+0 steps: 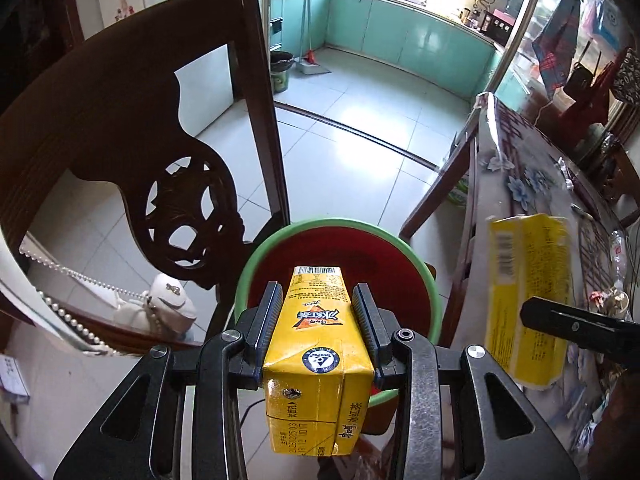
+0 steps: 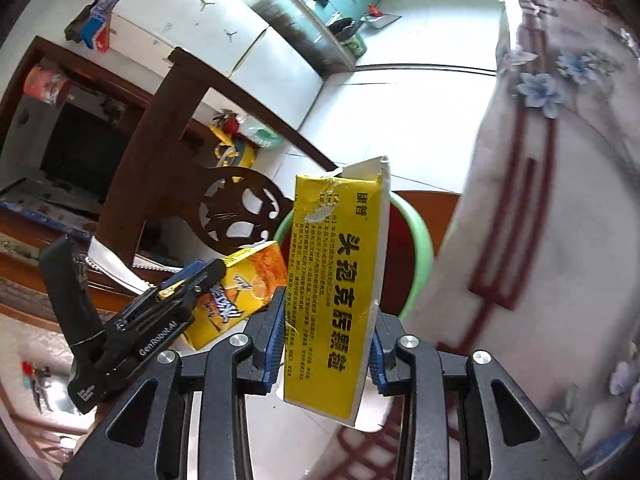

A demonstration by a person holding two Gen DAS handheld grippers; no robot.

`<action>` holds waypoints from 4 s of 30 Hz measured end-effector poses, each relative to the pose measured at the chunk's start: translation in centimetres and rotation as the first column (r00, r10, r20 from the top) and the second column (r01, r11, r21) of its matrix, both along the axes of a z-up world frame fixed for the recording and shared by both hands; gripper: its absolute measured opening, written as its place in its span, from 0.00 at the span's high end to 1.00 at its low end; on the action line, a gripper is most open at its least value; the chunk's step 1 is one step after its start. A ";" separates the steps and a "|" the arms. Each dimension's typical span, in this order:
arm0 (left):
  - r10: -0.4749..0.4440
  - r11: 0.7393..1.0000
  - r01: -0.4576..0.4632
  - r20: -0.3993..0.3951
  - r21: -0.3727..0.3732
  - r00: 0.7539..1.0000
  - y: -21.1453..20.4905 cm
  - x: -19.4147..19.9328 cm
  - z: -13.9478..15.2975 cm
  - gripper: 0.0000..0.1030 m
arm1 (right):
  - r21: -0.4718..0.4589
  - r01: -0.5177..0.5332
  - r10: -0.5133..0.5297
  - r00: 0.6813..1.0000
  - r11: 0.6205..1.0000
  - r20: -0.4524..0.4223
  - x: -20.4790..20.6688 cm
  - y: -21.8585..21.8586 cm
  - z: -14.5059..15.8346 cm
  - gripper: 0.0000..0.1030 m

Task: Collect trash
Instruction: 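Carry both yellow boxes over the red bucket and open both tools, then grasp crumpled white paper with the left tool while the right tool grasps crumpled foil paper, then carry both crumpled papers over the red bucket and release them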

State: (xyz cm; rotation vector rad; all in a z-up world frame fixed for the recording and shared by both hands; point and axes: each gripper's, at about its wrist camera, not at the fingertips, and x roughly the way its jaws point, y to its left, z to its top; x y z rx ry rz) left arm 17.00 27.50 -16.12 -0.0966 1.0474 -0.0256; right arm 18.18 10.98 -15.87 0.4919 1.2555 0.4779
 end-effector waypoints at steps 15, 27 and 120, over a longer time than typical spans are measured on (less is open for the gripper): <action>-0.050 0.999 0.050 0.056 0.011 0.997 -2.6 -1.0 1.9 0.29 | -0.145 0.140 -0.110 0.974 0.980 0.196 -4.1 -5.4 5.1 0.49; -0.236 0.971 0.237 0.071 -0.009 0.969 -13.0 -4.3 3.0 0.24 | -0.341 0.394 -0.339 0.917 0.854 0.211 -14.7 -24.3 6.5 0.44; -0.322 0.939 0.324 0.040 -0.111 0.946 -18.6 -5.7 3.1 0.52 | -0.211 0.376 -0.324 0.914 0.902 0.242 -14.2 -23.4 8.9 0.74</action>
